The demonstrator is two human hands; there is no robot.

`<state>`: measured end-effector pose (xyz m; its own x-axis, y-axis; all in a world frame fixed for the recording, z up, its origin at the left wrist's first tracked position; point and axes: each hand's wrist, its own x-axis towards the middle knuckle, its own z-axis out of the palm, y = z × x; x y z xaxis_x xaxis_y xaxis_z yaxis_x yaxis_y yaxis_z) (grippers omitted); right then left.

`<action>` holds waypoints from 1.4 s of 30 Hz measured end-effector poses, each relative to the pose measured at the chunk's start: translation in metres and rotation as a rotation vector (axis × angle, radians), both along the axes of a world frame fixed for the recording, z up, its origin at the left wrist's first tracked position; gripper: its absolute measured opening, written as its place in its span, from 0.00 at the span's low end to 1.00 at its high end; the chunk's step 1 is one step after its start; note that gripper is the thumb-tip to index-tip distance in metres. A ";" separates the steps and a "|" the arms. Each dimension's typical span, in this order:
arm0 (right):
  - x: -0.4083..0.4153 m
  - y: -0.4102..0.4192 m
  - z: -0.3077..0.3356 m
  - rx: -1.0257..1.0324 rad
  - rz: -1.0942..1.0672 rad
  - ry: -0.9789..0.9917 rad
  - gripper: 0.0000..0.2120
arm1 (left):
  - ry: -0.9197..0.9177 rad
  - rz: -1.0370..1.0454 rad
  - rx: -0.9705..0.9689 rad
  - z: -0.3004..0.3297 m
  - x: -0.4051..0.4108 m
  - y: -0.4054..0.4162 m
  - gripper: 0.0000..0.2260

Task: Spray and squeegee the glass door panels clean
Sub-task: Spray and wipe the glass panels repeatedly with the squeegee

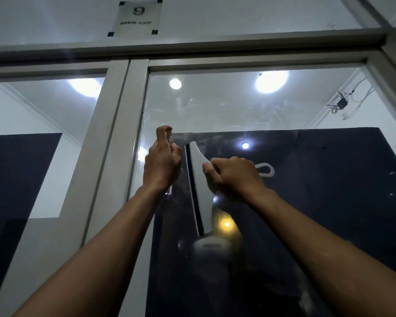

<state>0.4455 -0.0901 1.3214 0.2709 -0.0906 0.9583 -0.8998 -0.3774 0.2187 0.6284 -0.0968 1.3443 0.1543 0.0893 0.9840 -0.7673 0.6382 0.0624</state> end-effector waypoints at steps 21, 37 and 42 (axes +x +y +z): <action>-0.094 0.005 0.042 0.017 -0.411 -0.009 0.27 | -0.051 -0.079 0.001 -0.027 -0.004 0.002 0.16; -0.061 -0.018 0.051 0.147 -0.370 -0.064 0.27 | -0.050 -0.098 0.006 -0.037 -0.007 0.002 0.15; -0.073 -0.009 0.049 0.137 -0.354 -0.160 0.25 | -0.062 -0.102 0.015 -0.039 -0.007 -0.005 0.15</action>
<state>0.3723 -0.0989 1.3706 0.0491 -0.2816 0.9583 -0.9979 -0.0546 0.0351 0.6213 -0.1020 1.3054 0.1011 0.0614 0.9930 -0.7009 0.7127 0.0273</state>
